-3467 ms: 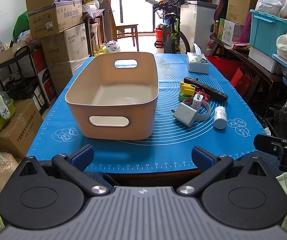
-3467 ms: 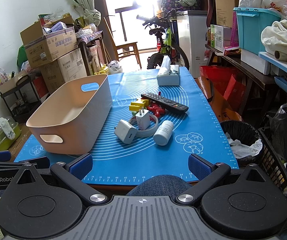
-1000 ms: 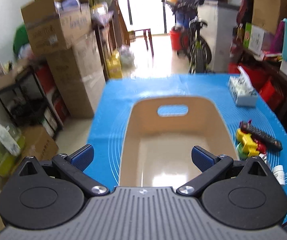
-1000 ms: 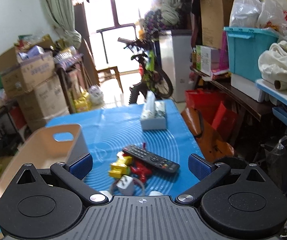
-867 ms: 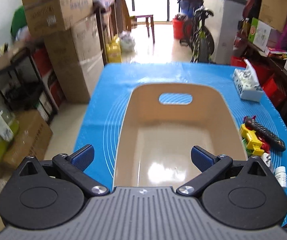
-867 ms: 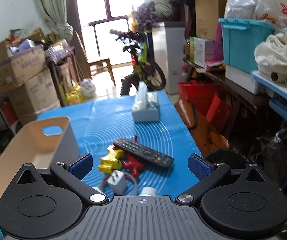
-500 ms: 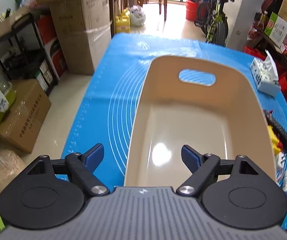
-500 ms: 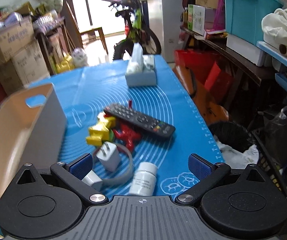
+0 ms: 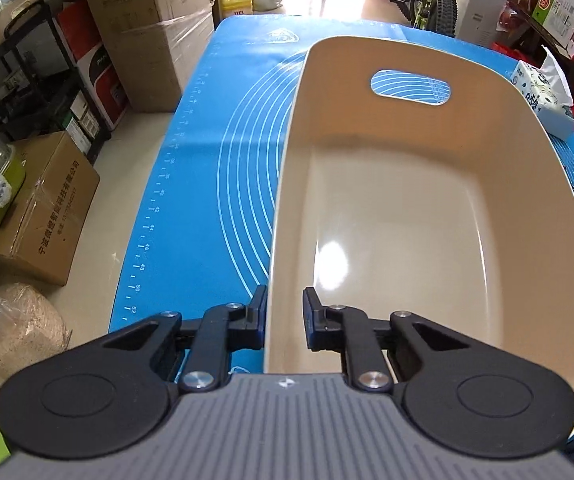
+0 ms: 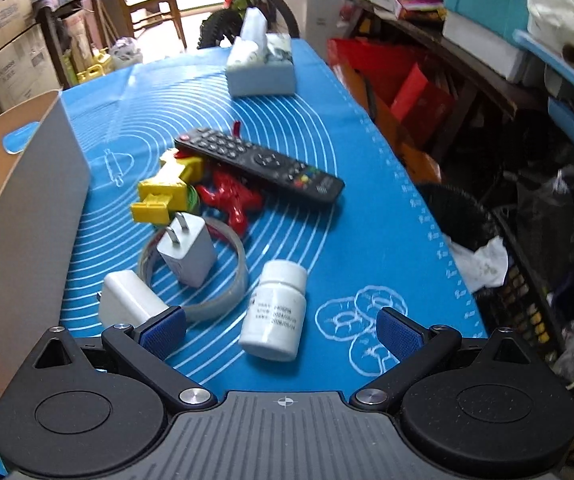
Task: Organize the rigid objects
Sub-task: 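Move the left tool onto the basket rim while the right tool reaches the white pill bottle, then close the right gripper on the white pill bottle and lift it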
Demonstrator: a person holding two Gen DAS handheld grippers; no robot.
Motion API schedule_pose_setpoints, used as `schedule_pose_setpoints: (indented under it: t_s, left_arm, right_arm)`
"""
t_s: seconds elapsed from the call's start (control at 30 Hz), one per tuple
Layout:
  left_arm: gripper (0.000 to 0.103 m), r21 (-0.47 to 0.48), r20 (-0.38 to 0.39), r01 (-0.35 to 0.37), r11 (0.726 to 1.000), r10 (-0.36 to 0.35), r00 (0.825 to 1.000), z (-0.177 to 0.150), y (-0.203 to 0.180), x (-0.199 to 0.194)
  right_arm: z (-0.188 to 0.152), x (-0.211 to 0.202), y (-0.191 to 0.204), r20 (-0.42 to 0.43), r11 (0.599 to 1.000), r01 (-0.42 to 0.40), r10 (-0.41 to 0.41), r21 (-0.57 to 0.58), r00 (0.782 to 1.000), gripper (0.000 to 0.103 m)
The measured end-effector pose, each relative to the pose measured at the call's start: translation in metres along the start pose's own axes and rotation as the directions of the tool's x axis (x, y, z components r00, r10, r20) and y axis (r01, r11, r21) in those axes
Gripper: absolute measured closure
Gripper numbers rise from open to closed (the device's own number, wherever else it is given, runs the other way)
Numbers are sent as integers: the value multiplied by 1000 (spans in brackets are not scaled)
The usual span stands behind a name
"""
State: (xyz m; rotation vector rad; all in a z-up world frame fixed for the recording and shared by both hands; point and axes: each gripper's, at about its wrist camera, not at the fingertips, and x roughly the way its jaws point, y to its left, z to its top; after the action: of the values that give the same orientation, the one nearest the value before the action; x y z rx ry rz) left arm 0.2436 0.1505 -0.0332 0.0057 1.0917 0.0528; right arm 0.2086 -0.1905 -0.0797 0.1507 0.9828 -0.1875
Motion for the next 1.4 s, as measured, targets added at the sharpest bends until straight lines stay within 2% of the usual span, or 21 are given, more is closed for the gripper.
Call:
schedule_pose_setpoints:
  t_s: [0.07, 0.1, 0.17, 0.6, 0.83, 0.93, 1.03, 1.07, 1.23, 1.4]
  left_arm:
    - [85, -1, -5, 3, 1000, -3, 1000, 0, 2, 1]
    - [93, -4, -7, 2, 1000, -2, 1000, 0, 2, 1]
    - [96, -14, -10, -5, 1000, 4, 1000, 1, 5, 1]
    - [98, -37, -3, 29, 999, -30, 1000, 0, 11, 2]
    - [98, -38, 2, 31, 999, -31, 1000, 0, 12, 1]
    - [98, -50, 4, 42, 998, -42, 999, 0, 15, 0]
    - [98, -47, 5, 40, 998, -40, 999, -1, 15, 0]
    - [98, -48, 5, 40, 998, -40, 999, -1, 14, 0]
    - [98, -53, 5, 44, 998, -44, 999, -1, 15, 0]
    - [98, -53, 5, 44, 998, -44, 999, -1, 16, 0]
  right_arm:
    - [0, 2, -1, -14, 1000, 5, -5, 13, 1000, 3]
    - [0, 3, -1, -19, 1000, 6, -5, 18, 1000, 3]
    - [0, 6, -2, -31, 1000, 9, -8, 26, 999, 4]
    - [11, 28, 5, -54, 998, 52, -50, 28, 997, 16]
    - [15, 36, 5, -77, 998, 20, -15, 55, 997, 25]
    - [15, 36, 4, -71, 998, 5, -1, 58, 997, 31]
    - [14, 35, 5, -62, 998, -18, 22, 55, 998, 43]
    - [14, 34, 6, -63, 999, -17, 20, 49, 998, 59]
    - [13, 33, 7, -68, 999, -10, 13, 45, 998, 59]
    - [14, 20, 5, -9, 998, 15, -14, 63, 1000, 59]
